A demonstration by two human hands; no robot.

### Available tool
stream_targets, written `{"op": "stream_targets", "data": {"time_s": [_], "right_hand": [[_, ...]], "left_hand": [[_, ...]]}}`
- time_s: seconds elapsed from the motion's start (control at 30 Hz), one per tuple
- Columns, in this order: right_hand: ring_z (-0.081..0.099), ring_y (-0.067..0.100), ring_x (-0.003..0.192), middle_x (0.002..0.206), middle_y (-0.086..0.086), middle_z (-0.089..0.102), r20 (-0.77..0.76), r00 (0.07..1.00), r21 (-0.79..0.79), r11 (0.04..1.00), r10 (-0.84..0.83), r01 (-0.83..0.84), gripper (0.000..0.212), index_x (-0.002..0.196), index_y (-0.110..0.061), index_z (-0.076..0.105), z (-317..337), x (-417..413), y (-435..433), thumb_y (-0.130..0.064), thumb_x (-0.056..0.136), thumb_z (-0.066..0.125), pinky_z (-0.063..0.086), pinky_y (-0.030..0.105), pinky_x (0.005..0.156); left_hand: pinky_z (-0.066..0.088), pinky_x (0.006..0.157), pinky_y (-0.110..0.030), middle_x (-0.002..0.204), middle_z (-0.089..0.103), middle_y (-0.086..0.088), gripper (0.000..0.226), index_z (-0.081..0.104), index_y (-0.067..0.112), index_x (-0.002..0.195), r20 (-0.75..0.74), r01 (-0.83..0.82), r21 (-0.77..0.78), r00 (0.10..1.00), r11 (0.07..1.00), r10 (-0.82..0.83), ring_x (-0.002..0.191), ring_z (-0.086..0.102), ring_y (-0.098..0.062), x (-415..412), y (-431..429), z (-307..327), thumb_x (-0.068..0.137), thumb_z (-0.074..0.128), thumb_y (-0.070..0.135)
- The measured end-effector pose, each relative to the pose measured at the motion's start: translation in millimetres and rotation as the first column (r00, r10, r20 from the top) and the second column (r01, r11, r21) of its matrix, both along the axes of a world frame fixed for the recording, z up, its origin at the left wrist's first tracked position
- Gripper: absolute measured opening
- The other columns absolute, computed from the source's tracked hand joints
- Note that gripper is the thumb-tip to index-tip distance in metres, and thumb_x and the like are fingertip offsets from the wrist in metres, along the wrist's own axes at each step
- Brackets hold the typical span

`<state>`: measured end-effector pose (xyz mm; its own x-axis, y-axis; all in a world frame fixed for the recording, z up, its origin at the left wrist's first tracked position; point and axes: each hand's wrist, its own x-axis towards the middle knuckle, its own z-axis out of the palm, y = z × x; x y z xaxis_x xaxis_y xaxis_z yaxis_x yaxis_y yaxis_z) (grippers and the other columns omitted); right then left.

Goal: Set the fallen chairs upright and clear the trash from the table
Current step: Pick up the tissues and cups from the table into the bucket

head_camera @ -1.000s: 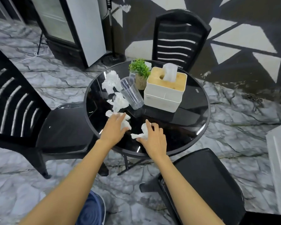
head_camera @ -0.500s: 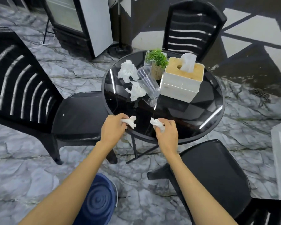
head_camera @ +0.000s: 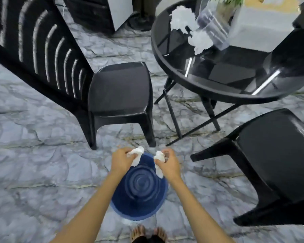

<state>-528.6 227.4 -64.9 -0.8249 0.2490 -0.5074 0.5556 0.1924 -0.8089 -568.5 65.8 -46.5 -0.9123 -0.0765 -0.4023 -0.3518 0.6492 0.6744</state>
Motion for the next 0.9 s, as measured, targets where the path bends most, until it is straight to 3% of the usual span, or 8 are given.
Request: {"op": "stream_targets", "data": {"time_s": [0.07, 0.17, 0.27, 0.37, 0.47, 0.7, 0.8, 0.9], "right_hand": [[0.057, 0.02, 0.088, 0.099, 0.003, 0.058, 0.063, 0.998, 0.006, 1.0, 0.024, -0.024, 0.033, 0.097, -0.019, 0.046, -51.0, 11.3, -18.2, -0.011, 0.078, 0.071, 0.046, 0.029, 0.074], [0.057, 0.018, 0.091, 0.099, 0.0, 0.058, 0.131, 0.99, 0.027, 0.998, 0.051, -0.055, 0.03, 0.1, -0.018, 0.048, -123.8, 23.2, -38.4, -0.014, 0.08, 0.071, 0.042, 0.022, 0.071], [0.059, 0.019, 0.093, 0.101, -0.001, 0.06, 0.145, 0.987, 0.033, 0.997, 0.068, -0.073, 0.034, 0.102, -0.023, 0.048, -183.2, 29.6, -54.3, -0.016, 0.079, 0.073, 0.042, 0.019, 0.068], [0.056, 0.022, 0.108, 0.124, 0.006, 0.059, 0.159, 0.979, 0.058, 0.988, 0.131, -0.142, 0.057, 0.124, -0.015, 0.05, -218.5, 34.8, -63.6, -0.022, 0.075, 0.077, 0.046, 0.03, 0.089], [0.049, 0.025, 0.125, 0.138, 0.008, 0.051, 0.189, 0.97, 0.067, 0.984, 0.152, -0.167, 0.069, 0.137, -0.01, 0.043, -224.4, 38.9, -63.8, -0.022, 0.077, 0.076, 0.042, 0.032, 0.102], [0.049, 0.025, 0.125, 0.136, 0.009, 0.052, 0.16, 0.974, 0.101, 0.979, 0.161, -0.178, 0.053, 0.132, -0.009, 0.048, -122.9, 22.4, -41.9, -0.021, 0.085, 0.069, 0.041, 0.031, 0.097], [0.055, 0.023, 0.115, 0.121, 0.008, 0.059, 0.043, 0.992, 0.125, 0.985, 0.119, -0.123, 0.047, 0.124, -0.007, 0.054, -41.3, -6.0, -25.3, -0.021, 0.082, 0.071, 0.039, 0.019, 0.079], [0.058, 0.023, 0.11, 0.114, 0.007, 0.062, -0.107, 0.989, 0.167, 0.982, 0.106, -0.088, 0.043, 0.118, -0.006, 0.058, 49.2, -39.6, -5.9, -0.021, 0.08, 0.073, 0.041, 0.017, 0.08]], "left_hand": [[0.034, 0.053, -0.014, 0.081, 0.066, -0.008, 0.018, 0.071, 0.002, 0.097, 0.062, -0.048, 0.001, 0.997, 0.999, 0.048, 0.071, 0.054, -0.019, 12.4, -16.6, -47.1, 0.083, 0.065, 0.012], [0.039, 0.067, -0.026, 0.092, 0.071, -0.017, 0.017, 0.07, 0.001, 0.096, 0.135, -0.086, -0.005, 0.987, 0.996, 0.086, 0.077, 0.056, -0.022, 27.3, -34.9, -117.7, 0.084, 0.064, 0.011], [0.043, 0.062, -0.019, 0.102, 0.071, -0.012, 0.022, 0.069, 0.006, 0.103, 0.178, -0.087, -0.009, 0.98, 0.996, 0.088, 0.084, 0.062, -0.021, 38.7, -45.9, -177.3, 0.082, 0.066, 0.011], [0.046, 0.091, -0.024, 0.123, 0.064, -0.011, 0.042, 0.061, 0.006, 0.12, 0.214, -0.103, 0.014, 0.972, 0.995, 0.098, 0.112, 0.059, -0.027, 46.4, -49.8, -212.2, 0.08, 0.07, 0.013], [0.041, 0.094, -0.026, 0.127, 0.062, -0.012, 0.046, 0.059, 0.006, 0.124, 0.23, -0.121, 0.017, 0.966, 0.993, 0.114, 0.116, 0.057, -0.027, 50.6, -52.3, -216.3, 0.08, 0.071, 0.013], [0.043, 0.098, -0.032, 0.126, 0.061, -0.016, 0.04, 0.059, 0.003, 0.122, 0.185, -0.054, 0.068, 0.982, 0.996, 0.041, 0.115, 0.058, -0.028, 28.5, -39.5, -108.5, 0.084, 0.067, 0.013], [0.042, 0.092, -0.027, 0.12, 0.065, -0.015, 0.037, 0.06, 0.003, 0.118, 0.078, -0.034, 0.11, 0.997, 0.993, 0.026, 0.108, 0.06, -0.024, -3.1, -20.4, -24.3, 0.084, 0.067, 0.016], [0.044, 0.093, -0.026, 0.114, 0.067, -0.017, 0.035, 0.063, 0.002, 0.115, -0.056, 0.007, 0.172, 0.998, 0.985, 0.003, 0.106, 0.062, -0.026, -40.1, 5.5, 64.3, 0.082, 0.068, 0.013]]}}
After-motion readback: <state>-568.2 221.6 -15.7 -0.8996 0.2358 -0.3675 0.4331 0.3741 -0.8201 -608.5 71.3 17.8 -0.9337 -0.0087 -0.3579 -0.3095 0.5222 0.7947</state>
